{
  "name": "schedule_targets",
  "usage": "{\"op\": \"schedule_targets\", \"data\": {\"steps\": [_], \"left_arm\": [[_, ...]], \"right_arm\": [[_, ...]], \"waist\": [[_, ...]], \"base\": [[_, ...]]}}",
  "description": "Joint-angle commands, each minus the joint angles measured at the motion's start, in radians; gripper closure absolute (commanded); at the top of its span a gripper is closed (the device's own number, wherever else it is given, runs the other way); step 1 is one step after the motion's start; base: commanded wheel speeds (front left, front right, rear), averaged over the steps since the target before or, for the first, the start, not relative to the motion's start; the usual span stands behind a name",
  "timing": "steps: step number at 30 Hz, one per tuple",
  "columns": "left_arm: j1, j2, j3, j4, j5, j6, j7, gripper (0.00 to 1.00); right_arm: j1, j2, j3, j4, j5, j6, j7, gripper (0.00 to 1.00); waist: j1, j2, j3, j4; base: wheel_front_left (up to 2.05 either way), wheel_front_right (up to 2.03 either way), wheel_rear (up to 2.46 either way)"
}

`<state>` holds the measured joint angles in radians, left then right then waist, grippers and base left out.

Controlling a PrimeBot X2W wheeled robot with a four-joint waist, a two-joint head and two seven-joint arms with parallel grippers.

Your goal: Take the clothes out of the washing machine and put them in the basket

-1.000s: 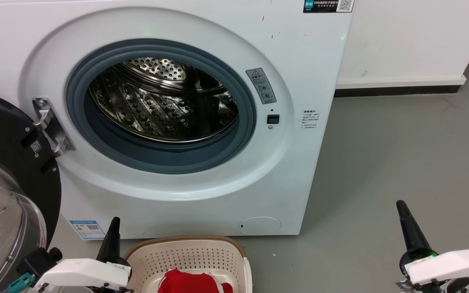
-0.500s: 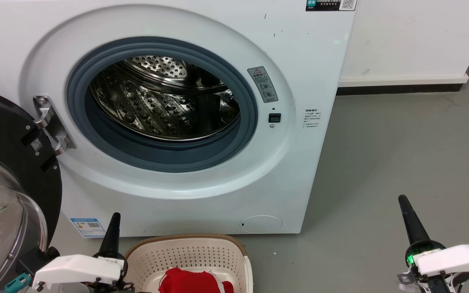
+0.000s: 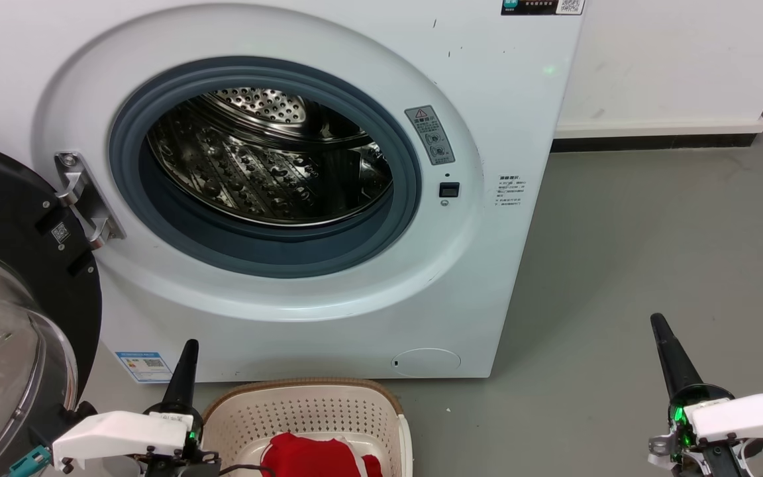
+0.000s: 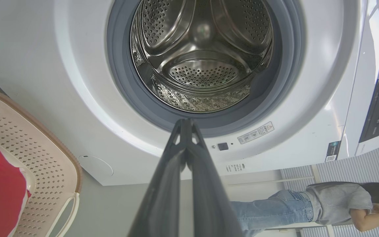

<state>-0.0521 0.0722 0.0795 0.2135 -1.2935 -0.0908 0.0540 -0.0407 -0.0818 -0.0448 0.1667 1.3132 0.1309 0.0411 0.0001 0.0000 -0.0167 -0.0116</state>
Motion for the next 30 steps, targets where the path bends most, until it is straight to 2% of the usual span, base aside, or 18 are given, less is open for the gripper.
{"op": "schedule_targets", "data": {"steps": [1,30], "left_arm": [[-0.028,-0.002,0.007,-0.003,-0.025,-0.008,0.006,1.0],[-0.055,-0.018,0.03,0.024,-0.244,-0.034,0.049,1.0]], "right_arm": [[-0.022,-0.004,-0.003,0.003,0.026,0.0,0.003,1.0],[-0.059,0.002,-0.024,0.059,0.255,0.0,0.032,1.0]], "waist": [[0.0,0.0,0.001,0.0],[-0.0001,0.0,0.014,0.008]], "base": [[0.0,0.0,0.0],[0.0,0.0,0.0]]}}
